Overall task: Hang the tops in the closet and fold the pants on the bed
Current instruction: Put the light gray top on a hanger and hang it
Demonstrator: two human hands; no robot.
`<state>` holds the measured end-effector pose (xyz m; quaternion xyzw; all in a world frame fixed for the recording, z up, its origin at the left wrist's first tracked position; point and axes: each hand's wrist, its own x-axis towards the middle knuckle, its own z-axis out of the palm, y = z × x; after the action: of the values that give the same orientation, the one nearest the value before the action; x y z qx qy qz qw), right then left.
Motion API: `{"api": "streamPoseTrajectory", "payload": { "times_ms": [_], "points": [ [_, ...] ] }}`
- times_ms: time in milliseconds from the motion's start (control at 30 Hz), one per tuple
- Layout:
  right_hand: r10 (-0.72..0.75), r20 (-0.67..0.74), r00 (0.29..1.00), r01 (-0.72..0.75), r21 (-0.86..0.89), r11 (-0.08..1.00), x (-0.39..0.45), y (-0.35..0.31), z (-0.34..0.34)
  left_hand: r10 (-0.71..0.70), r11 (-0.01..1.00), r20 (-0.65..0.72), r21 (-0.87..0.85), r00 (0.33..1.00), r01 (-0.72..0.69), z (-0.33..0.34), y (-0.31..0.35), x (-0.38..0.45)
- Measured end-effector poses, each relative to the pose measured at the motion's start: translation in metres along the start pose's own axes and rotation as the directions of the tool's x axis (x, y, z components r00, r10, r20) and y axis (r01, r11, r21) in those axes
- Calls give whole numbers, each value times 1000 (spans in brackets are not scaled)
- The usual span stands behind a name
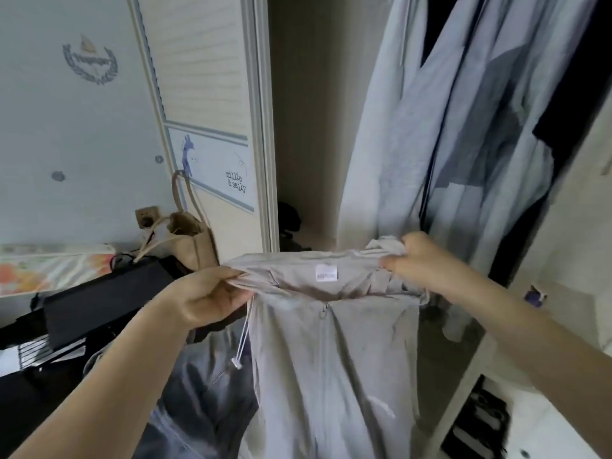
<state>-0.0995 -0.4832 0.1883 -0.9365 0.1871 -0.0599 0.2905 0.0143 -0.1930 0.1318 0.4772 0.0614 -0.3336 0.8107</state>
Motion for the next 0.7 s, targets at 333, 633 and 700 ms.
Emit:
{"api": "streamPoseTrajectory", "payload": {
  "times_ms": [333, 633, 700],
  "points": [
    [384, -58, 922, -259, 644, 720, 81, -4, 10, 11, 999, 240, 31, 971, -18, 19, 81, 59],
    [271, 177, 946, -313, 288, 905, 98, -34, 33, 134, 987, 476, 13, 869, -159, 52, 139, 107],
    [253, 169, 953, -288, 231, 929, 110, -45, 32, 118, 980, 500, 79, 858, -180, 62, 149, 115]
  ]
}}
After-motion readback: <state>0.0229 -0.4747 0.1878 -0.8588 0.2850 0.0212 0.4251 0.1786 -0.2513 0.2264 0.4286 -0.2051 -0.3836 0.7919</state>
